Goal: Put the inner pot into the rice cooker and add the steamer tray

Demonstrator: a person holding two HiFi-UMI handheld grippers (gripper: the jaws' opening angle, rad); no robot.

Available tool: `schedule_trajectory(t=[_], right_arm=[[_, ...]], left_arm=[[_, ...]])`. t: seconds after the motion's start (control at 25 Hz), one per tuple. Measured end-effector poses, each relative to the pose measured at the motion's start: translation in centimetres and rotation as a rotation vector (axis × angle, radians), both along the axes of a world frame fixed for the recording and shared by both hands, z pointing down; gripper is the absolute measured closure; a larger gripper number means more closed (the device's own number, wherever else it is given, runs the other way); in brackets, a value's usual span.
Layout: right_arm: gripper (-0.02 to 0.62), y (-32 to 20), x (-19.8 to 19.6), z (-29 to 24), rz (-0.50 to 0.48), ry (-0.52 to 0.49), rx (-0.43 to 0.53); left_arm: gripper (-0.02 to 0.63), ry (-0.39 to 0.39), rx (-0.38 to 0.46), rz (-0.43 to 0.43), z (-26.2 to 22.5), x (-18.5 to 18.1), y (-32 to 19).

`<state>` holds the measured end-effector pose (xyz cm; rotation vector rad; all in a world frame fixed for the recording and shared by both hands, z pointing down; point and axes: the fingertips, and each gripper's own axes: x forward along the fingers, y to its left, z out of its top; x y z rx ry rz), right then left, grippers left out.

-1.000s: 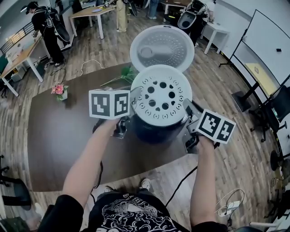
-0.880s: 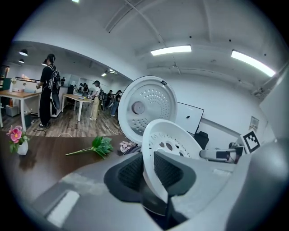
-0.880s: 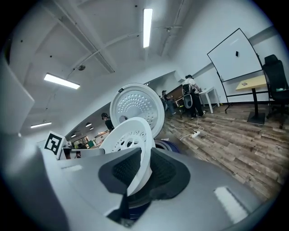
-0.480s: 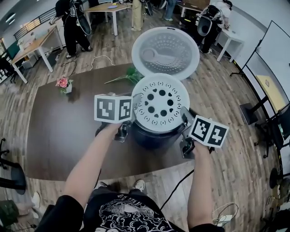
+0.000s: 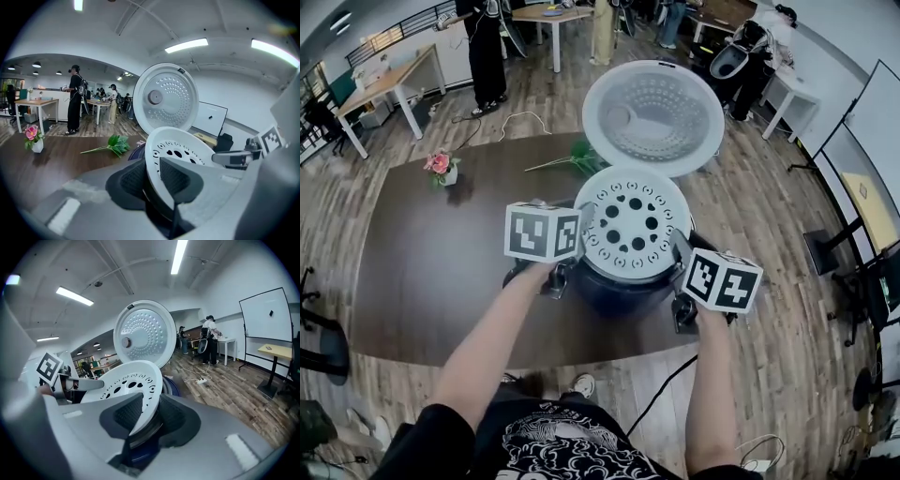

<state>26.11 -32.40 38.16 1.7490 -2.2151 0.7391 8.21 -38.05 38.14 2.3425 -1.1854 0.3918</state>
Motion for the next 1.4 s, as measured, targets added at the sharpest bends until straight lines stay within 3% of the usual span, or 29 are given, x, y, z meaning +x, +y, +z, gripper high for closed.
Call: schedule_trajectory(t=[0.64, 0.96, 1.2, 1.4], right_arm=[[0.469, -0.2, 0.2, 0.5, -0.017, 0.251, -0.006], [0.467, -0.2, 0.5, 0.3, -0.008, 0.224, 0.013], [0.467, 0.0, -0.1, -1.1, -0.008, 0.207, 0.059], [0.471, 0.5, -1.7, -1.9, -0.011, 0.165, 0.1]], left_arm=[[0.482, -0.215, 0.11, 0.028, 1.0, 0.3, 0.0], [0.482, -0.213, 0.113, 0.047, 1.2, 0.2, 0.6], [0.482, -0.159, 0.149, 0.036, -0.3, -0.7, 0.5], [0.482, -0.15, 0.162, 0.076, -0.3, -1.3, 1.4]])
